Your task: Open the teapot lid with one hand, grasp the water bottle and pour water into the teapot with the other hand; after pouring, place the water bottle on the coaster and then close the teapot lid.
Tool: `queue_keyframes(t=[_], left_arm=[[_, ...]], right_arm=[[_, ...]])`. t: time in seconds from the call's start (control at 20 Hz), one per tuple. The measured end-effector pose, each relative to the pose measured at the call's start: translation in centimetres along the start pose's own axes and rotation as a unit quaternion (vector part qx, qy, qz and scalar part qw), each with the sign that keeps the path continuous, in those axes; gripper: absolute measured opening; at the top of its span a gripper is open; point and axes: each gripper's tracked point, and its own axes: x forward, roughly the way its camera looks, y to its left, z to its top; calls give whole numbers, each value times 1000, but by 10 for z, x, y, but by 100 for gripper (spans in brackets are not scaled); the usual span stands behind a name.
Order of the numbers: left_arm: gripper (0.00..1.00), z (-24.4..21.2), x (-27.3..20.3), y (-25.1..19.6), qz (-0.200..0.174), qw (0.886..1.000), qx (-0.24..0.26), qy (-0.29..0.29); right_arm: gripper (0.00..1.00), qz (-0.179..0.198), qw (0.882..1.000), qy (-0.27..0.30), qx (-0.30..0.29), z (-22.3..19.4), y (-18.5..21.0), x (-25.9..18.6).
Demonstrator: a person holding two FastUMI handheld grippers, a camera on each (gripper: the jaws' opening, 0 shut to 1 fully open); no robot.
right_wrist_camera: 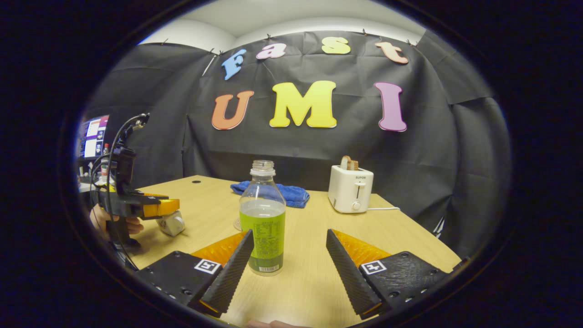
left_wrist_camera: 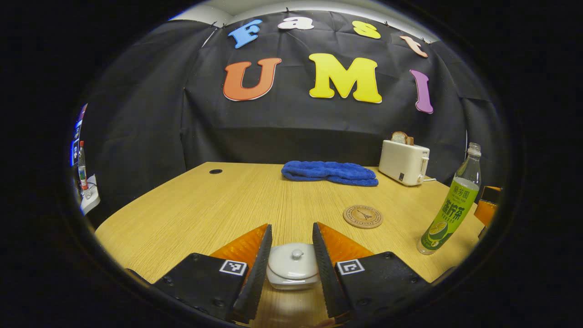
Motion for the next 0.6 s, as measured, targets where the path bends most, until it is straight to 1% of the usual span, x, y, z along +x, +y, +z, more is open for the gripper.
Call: queue_keyframes(t=[0.05,0.1,0.15,0.2,0.25,0.3,0.35,0.4,0.5,0.55,0.6], left_arm=[[54,0,2,1,6,1000,4,-4],[48,1,3,4,9,1000,8,-3],[31,2,2,1,8,1000,9,-5],[29,3,3,-2,6,1000,12,-6],[22,2,3,-2,6,1000,14,-5],[18,4,4,-2,7,1000,15,-9],[8,4,4,-1,9,1000,15,-7],[7,5,4,-1,10,1000,14,-8],[5,5,3,0,9,1000,3,-2],[4,6,2,1,8,1000,-3,0],[4,11,0,2,10,1000,-8,-4]], right_arm=[[96,1,1000,0,0,-1,0,1],[96,2,1000,1,1,-1,0,1],[96,3,1000,3,1,-3,1,3],[96,4,1000,5,2,-4,1,4],[96,4,1000,8,3,-6,1,5],[96,5,1000,10,5,-6,1,5],[95,7,1000,12,7,-8,2,7],[98,10,1000,15,10,-8,2,7],[98,13,1000,19,18,-10,3,8],[96,16,999,20,24,-12,3,8],[98,21,999,22,32,-12,5,10]])
